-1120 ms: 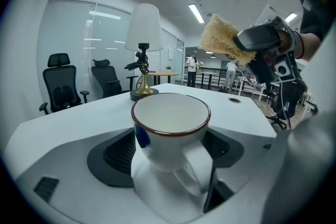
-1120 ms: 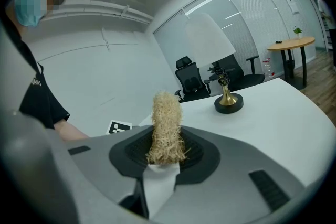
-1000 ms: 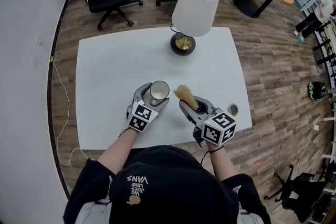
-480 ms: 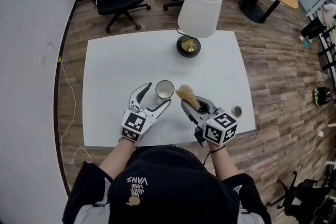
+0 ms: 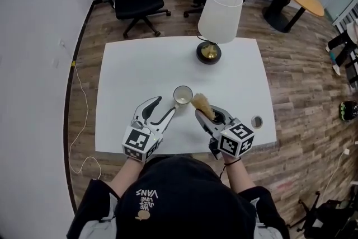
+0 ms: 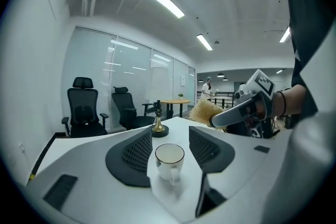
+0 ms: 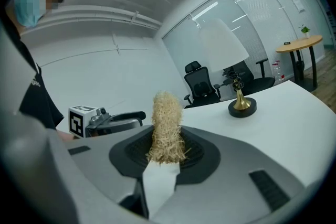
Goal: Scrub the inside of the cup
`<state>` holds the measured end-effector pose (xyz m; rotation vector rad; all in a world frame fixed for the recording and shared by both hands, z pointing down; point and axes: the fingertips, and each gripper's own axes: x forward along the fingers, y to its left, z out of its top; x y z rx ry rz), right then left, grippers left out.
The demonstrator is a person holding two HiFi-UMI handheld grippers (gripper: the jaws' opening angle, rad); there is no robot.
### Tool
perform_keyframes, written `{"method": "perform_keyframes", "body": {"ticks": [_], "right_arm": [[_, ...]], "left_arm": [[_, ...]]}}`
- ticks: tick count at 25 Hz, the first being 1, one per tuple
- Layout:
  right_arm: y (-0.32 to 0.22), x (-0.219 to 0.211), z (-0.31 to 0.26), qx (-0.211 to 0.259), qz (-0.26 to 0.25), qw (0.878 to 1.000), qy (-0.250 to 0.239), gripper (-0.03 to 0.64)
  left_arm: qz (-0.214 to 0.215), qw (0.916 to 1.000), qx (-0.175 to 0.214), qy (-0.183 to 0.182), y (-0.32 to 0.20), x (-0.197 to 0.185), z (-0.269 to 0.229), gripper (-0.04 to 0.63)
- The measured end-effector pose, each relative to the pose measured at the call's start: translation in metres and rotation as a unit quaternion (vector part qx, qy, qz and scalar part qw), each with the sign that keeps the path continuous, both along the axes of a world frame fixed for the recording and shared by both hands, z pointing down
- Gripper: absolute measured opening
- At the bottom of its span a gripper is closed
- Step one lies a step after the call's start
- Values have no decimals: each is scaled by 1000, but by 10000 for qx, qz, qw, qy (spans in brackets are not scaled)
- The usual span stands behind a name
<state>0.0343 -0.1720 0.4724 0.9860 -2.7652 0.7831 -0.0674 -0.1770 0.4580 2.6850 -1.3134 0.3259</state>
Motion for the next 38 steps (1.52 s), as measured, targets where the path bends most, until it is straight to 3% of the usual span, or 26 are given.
{"method": "perform_keyframes", "body": {"ticks": [6, 14, 38], "right_arm": [[9, -3, -5, 49, -25, 10000, 5, 100], [26, 3, -5, 93, -22, 9999, 97, 100], [61, -1, 2, 277, -315, 9976, 543, 100]], "left_arm": [[-211, 9996, 161, -63, 11, -12, -10, 104], [-228, 9996, 185, -29, 28, -11, -17, 17], [-295, 9994, 117, 110, 64, -5, -19, 11]]}}
